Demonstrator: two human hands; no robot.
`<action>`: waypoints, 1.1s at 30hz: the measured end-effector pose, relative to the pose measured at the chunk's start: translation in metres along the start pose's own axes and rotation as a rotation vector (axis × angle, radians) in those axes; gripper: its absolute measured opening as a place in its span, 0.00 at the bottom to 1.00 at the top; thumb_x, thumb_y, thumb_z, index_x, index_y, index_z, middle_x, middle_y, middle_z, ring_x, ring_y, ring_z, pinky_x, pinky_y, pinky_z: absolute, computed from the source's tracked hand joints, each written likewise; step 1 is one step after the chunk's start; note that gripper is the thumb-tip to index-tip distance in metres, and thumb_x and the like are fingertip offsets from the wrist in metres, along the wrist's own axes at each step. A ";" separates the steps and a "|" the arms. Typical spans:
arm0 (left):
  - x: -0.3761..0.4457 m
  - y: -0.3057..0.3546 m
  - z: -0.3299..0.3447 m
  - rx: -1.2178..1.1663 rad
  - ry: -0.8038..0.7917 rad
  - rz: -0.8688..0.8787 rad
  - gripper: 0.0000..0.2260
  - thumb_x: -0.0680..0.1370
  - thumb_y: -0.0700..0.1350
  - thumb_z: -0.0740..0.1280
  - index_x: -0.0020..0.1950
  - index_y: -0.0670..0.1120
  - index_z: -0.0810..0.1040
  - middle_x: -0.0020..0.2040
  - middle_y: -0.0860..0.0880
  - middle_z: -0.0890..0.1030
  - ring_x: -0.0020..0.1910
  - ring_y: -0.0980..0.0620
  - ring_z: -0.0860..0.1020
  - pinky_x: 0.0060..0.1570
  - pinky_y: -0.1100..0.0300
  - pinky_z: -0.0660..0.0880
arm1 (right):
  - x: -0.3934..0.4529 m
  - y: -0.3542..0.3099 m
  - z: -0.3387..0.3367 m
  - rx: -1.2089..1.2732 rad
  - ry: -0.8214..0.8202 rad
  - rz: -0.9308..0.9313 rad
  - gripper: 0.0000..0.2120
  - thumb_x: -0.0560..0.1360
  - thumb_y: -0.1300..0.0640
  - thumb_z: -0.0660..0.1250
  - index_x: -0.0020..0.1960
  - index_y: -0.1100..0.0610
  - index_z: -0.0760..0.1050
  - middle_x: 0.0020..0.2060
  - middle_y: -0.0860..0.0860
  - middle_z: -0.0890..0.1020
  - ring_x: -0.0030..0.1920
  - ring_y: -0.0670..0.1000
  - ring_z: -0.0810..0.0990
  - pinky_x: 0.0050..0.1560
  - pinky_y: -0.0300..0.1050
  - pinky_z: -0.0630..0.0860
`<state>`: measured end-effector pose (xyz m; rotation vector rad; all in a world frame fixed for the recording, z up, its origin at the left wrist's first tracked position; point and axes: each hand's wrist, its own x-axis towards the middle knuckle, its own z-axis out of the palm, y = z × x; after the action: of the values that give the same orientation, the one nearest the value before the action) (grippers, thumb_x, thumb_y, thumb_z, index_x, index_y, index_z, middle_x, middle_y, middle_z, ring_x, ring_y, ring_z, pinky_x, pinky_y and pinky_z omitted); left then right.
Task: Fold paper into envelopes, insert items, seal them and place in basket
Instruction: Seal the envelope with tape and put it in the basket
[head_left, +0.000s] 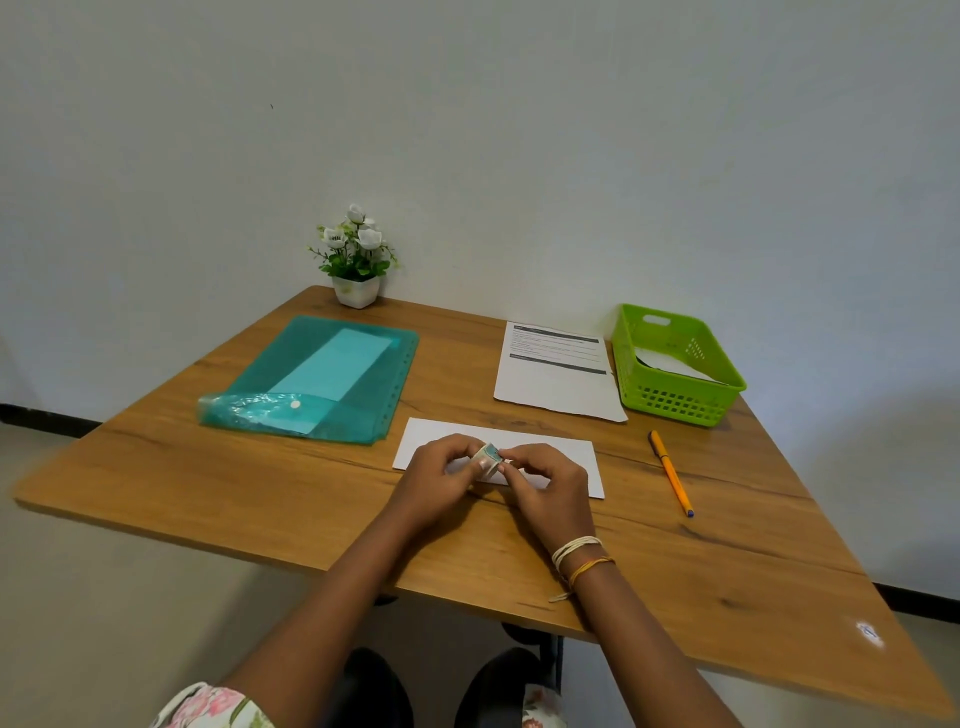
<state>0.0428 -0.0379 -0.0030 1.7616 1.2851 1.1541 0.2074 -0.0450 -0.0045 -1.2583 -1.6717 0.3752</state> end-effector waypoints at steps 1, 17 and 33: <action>0.000 0.000 0.000 -0.003 0.002 -0.006 0.03 0.79 0.45 0.67 0.48 0.51 0.81 0.49 0.55 0.81 0.51 0.56 0.77 0.47 0.61 0.75 | 0.000 0.000 0.000 -0.007 0.006 -0.014 0.09 0.71 0.57 0.73 0.51 0.54 0.83 0.47 0.46 0.84 0.48 0.42 0.80 0.49 0.35 0.78; 0.002 -0.005 0.000 0.057 -0.046 0.025 0.06 0.78 0.43 0.67 0.47 0.55 0.80 0.56 0.60 0.80 0.56 0.59 0.76 0.54 0.61 0.75 | 0.001 -0.001 -0.003 0.213 -0.001 0.236 0.05 0.72 0.60 0.72 0.45 0.52 0.83 0.40 0.44 0.84 0.43 0.42 0.82 0.44 0.33 0.77; 0.015 -0.004 0.004 0.049 0.107 -0.026 0.06 0.76 0.43 0.70 0.50 0.53 0.78 0.53 0.52 0.79 0.54 0.55 0.77 0.50 0.64 0.75 | 0.025 0.034 -0.030 0.154 0.218 0.351 0.04 0.73 0.59 0.72 0.44 0.51 0.82 0.41 0.47 0.84 0.43 0.47 0.80 0.46 0.45 0.79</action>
<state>0.0464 -0.0227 -0.0044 1.7328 1.4065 1.2264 0.2518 -0.0178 -0.0010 -1.4221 -1.2158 0.5461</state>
